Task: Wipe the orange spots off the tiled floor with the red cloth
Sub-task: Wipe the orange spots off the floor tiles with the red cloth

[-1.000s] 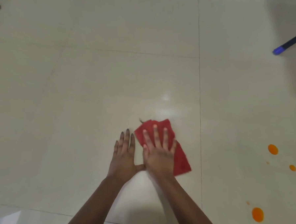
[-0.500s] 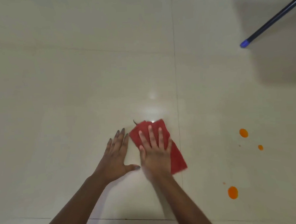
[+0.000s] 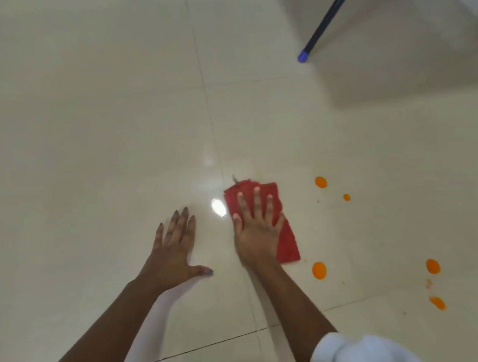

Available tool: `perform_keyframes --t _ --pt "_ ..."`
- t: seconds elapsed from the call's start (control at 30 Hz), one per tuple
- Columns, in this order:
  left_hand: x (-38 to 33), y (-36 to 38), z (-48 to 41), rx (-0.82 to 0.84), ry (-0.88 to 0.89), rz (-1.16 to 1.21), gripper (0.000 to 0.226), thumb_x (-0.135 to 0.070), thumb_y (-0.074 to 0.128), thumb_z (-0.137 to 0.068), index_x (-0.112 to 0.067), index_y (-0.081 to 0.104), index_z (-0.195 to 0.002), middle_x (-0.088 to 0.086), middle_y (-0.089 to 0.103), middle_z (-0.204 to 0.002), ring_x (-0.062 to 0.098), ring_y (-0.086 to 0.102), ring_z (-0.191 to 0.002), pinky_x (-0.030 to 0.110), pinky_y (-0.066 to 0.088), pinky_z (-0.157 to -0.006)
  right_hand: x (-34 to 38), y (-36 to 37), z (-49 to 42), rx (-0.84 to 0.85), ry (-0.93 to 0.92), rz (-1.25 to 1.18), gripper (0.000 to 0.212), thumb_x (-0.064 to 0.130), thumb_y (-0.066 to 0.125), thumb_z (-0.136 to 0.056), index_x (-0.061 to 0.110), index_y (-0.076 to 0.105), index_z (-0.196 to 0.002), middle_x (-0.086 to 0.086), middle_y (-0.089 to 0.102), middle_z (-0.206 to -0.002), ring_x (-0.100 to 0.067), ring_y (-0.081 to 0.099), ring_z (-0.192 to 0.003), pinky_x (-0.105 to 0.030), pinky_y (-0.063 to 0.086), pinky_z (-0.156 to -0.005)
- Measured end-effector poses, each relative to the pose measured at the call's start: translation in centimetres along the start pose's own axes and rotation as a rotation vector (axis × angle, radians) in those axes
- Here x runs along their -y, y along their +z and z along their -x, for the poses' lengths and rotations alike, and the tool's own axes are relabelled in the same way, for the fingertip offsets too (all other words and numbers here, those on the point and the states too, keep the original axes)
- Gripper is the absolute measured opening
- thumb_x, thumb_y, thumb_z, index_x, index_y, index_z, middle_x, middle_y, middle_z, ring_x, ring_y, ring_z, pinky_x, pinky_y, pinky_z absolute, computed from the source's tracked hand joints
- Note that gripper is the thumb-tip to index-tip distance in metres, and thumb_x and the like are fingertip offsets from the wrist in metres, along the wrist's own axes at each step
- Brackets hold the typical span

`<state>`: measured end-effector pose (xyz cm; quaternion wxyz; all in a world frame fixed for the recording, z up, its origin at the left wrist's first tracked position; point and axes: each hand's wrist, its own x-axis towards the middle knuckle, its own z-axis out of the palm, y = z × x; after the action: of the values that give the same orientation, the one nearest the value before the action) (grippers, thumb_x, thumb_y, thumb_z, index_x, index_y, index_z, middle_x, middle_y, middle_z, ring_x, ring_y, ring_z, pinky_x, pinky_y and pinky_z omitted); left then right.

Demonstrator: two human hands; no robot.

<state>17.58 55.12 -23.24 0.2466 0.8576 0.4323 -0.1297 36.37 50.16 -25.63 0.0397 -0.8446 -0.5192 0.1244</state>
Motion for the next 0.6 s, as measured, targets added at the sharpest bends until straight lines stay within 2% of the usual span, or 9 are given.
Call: perform_keyframes --t 0.07,0.13,0.2,0.23,0.3,0.37,0.47,0.5,0.6 --pt "-1.5 0.3 -0.9 0.011 0.053 -0.018 0.138 -0.101 0.006 -0.039 -0.013 -0.016 -0.143 0.000 -0.033 -0.145 0.015 -0.030 -0.135 0.037 -0.017 -0.110 -2.5 0.2 1.5 -0.004 0.108 -0.041 0.054 0.046 0.024 -0.095 0.040 0.006 -0.146 0.000 0.001 -0.158 -0.030 0.006 -0.144 -0.059 0.014 -0.108" --pt "-3.9 0.5 -2.2 0.037 0.121 -0.047 0.135 -0.100 0.010 -0.041 -0.012 -0.026 -0.137 0.000 -0.038 -0.143 0.017 -0.033 -0.134 0.037 -0.016 -0.110 -2.6 -0.1 5.0 -0.025 0.144 -0.037 0.054 0.047 0.031 -0.090 0.037 0.026 -0.143 -0.003 0.024 -0.154 -0.033 0.029 -0.137 -0.060 0.029 -0.101" --pt "-6.3 0.6 -3.6 0.051 0.175 -0.061 0.132 -0.093 0.021 -0.045 -0.012 -0.031 -0.134 0.000 -0.040 -0.141 0.017 -0.033 -0.134 0.039 -0.013 -0.112 -2.4 -0.4 5.6 0.053 0.080 -0.049 0.051 0.048 0.036 -0.086 0.038 0.040 -0.136 -0.003 0.039 -0.147 -0.033 0.039 -0.132 -0.059 0.029 -0.101" --pt "-7.6 0.4 -4.5 0.059 0.181 -0.048 0.132 -0.089 0.025 -0.046 -0.011 -0.029 -0.136 0.000 -0.039 -0.142 0.017 -0.032 -0.134 0.040 -0.012 -0.113 -3.2 -0.6 4.3 -0.002 0.001 -0.014 0.050 0.048 0.037 -0.087 0.038 0.042 -0.135 -0.003 0.038 -0.148 -0.034 0.034 -0.135 -0.059 0.021 -0.105" --pt "-9.1 0.0 -6.3 0.063 0.168 -0.047 0.136 -0.088 0.030 -0.044 -0.008 -0.021 -0.142 0.002 -0.036 -0.143 0.020 -0.029 -0.136 0.041 -0.010 -0.114 -5.8 -2.1 -0.2 -0.051 -0.065 0.022 0.049 0.048 0.033 -0.091 0.041 0.032 -0.140 -0.002 0.021 -0.155 -0.033 0.010 -0.143 -0.058 0.002 -0.110" --pt "-10.2 -0.2 -7.8 0.085 0.174 -0.114 0.138 -0.089 0.040 -0.046 -0.010 -0.018 -0.143 0.004 -0.036 -0.144 0.025 -0.028 -0.138 0.044 -0.009 -0.114 -9.9 -3.6 -3.5 -0.013 0.098 0.009 0.051 0.050 0.024 -0.095 0.043 0.013 -0.145 0.000 -0.001 -0.158 -0.030 -0.010 -0.143 -0.056 -0.008 -0.111" --pt "-12.7 0.6 -8.8 0.150 0.151 -0.159 0.135 -0.082 0.057 -0.053 -0.020 -0.027 -0.140 0.001 -0.044 -0.140 0.031 -0.037 -0.132 0.055 -0.011 -0.109 -14.7 -3.6 -1.5 -0.046 0.427 -0.087 0.053 0.049 0.020 -0.096 0.042 0.004 -0.145 0.000 -0.007 -0.158 -0.029 -0.011 -0.143 -0.054 -0.005 -0.113" --pt "-13.3 1.0 -8.8 0.171 0.140 -0.170 0.136 -0.080 0.059 -0.053 -0.023 -0.031 -0.136 0.001 -0.047 -0.137 0.031 -0.041 -0.128 0.058 -0.012 -0.107 -14.1 -3.4 0.2 -0.061 0.468 -0.094 0.053 0.049 0.019 -0.095 0.041 0.004 -0.146 -0.001 -0.005 -0.158 -0.029 -0.009 -0.143 -0.054 -0.004 -0.112" --pt "-13.8 0.9 -9.5 0.187 0.116 -0.176 0.136 -0.077 0.064 -0.052 -0.028 -0.035 -0.131 -0.001 -0.051 -0.135 0.032 -0.045 -0.124 0.061 -0.014 -0.105 -9.8 -2.0 2.1 -0.060 0.275 -0.078 0.056 0.049 0.014 -0.092 0.039 0.008 -0.146 0.000 -0.004 -0.157 -0.031 -0.007 -0.143 -0.052 -0.004 -0.110"
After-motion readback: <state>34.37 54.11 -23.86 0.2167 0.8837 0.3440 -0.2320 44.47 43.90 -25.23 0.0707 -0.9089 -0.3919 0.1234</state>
